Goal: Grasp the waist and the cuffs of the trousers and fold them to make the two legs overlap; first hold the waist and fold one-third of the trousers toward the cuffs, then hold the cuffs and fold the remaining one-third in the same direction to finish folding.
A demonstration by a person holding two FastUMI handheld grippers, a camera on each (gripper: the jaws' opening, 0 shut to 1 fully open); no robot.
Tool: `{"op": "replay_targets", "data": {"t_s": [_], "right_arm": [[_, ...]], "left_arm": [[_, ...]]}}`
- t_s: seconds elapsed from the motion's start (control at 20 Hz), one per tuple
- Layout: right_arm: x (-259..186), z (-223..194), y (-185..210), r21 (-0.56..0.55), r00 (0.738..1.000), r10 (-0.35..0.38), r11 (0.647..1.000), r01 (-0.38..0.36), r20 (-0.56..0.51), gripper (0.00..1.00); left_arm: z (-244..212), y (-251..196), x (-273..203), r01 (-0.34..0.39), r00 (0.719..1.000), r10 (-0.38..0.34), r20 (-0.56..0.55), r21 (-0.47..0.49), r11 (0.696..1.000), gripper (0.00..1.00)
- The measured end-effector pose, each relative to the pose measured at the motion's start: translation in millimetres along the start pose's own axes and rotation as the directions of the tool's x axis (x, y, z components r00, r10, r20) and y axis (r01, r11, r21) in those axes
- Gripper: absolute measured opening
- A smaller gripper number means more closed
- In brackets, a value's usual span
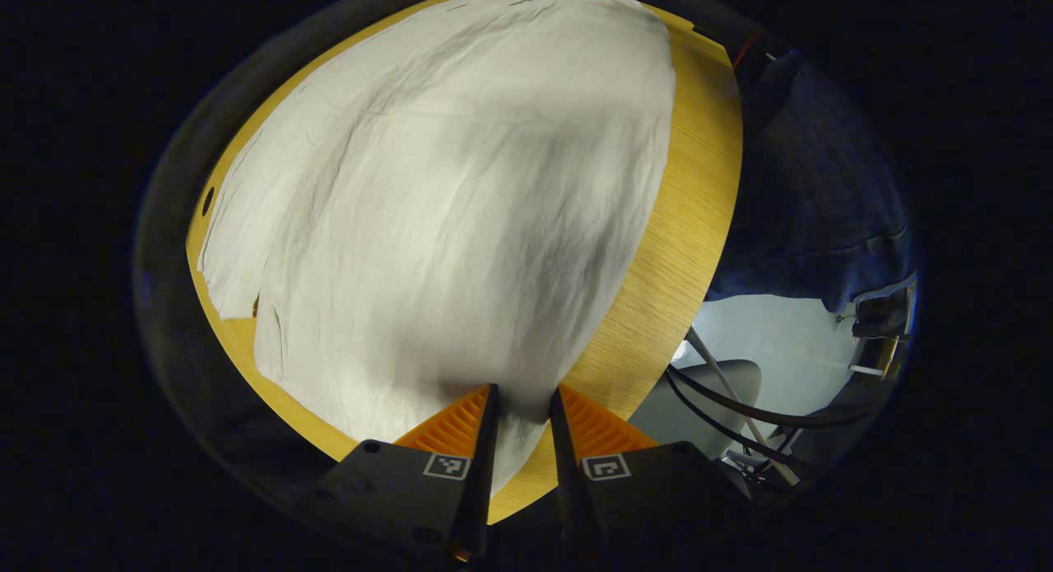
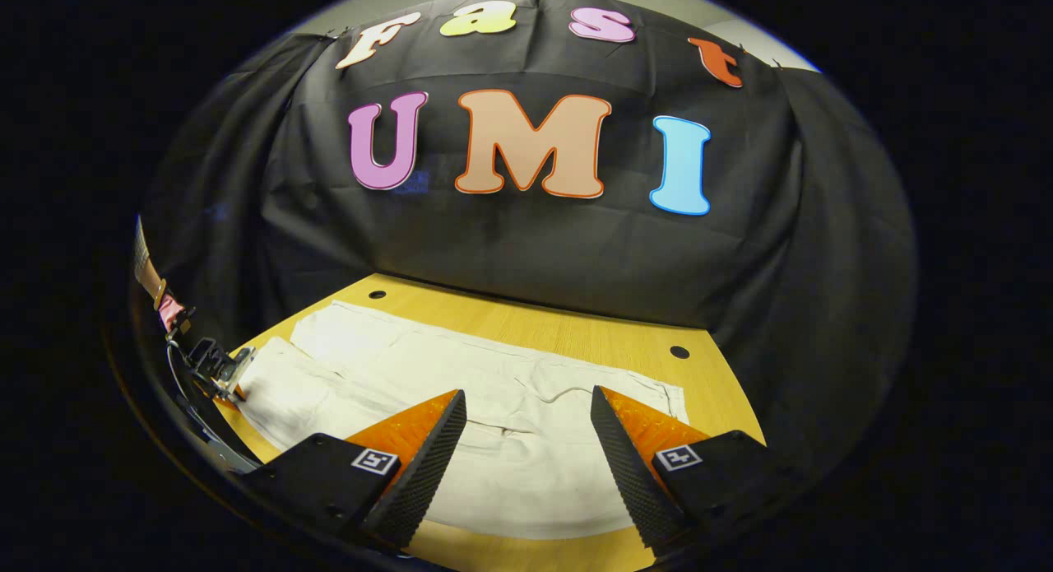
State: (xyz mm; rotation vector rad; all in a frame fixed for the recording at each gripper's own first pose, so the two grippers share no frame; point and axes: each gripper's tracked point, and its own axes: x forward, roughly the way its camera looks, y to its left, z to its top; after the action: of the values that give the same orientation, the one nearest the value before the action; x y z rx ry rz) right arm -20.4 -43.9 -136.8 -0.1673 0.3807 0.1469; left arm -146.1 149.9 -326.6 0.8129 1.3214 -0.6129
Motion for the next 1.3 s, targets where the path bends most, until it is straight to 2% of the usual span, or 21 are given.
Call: {"op": "replay_targets", "data": {"t_s": [0.05, 0.1, 0.15, 0.25, 0.3, 0.4, 0.6, 0.85, 0.95, 1.1, 1.3], "right_arm": [[4, -5, -3, -0.029, 1.000, 0.010, 1.000, -0.011, -0.012, 0.98], [9, -7, -8, -0.064, 1.000, 0.021, 0.998, -0.023, -0.019, 0.98], [10, -14, -12, -0.097, 0.999, 0.029, 0.995, -0.032, -0.033, 0.97], [16, -32, -25, -0.150, 0.995, 0.054, 0.987, -0.066, -0.085, 0.97], [18, -43, -34, -0.176, 0.991, 0.061, 0.981, -0.081, -0.120, 0.98], [20, -70, -49, -0.225, 0.978, 0.073, 0.967, -0.118, -0.197, 0.98], [17, -118, -70, -0.309, 0.936, 0.120, 0.924, -0.227, -0.330, 0.98], [11, -183, -96, -0.403, 0.835, 0.142, 0.825, -0.396, -0.531, 0.98], [7, -208, -97, -0.415, 0.785, 0.150, 0.781, -0.467, -0.601, 0.98], [-1, -248, -104, -0.418, 0.683, 0.141, 0.697, -0.583, -0.717, 0.98], [-1, -275, -98, -0.424, 0.604, 0.129, 0.598, -0.680, -0.787, 0.96]], "left_arm": [[0, 4, 0, -0.008, 1.000, 0.008, -0.004, -0.005, 1.000, 0.30], [-2, 5, 0, -0.009, 1.000, 0.009, -0.006, -0.015, 1.000, 0.17], [-1, 6, 1, -0.008, 1.000, 0.008, -0.004, -0.017, 1.000, 0.14], [-1, 7, 1, -0.004, 1.000, 0.004, -0.006, 0.012, 1.000, 0.14], [-1, 8, 2, -0.005, 1.000, 0.006, -0.010, 0.024, 1.000, 0.06], [-2, 8, 2, -0.001, 1.000, 0.001, -0.026, 0.018, 1.000, 0.00], [-2, 9, 3, -0.002, 0.999, 0.002, -0.045, -0.002, 1.000, 0.00], [-3, 10, 5, -0.032, 0.998, 0.031, -0.048, -0.009, 0.999, 0.00], [-2, 8, 4, -0.038, 0.998, 0.037, -0.048, -0.015, 0.999, 0.00], [-3, 8, 4, -0.048, 0.997, 0.046, -0.054, -0.019, 0.999, 0.00], [-3, 7, 5, -0.061, 0.997, 0.059, -0.052, -0.025, 0.998, 0.00]]}}
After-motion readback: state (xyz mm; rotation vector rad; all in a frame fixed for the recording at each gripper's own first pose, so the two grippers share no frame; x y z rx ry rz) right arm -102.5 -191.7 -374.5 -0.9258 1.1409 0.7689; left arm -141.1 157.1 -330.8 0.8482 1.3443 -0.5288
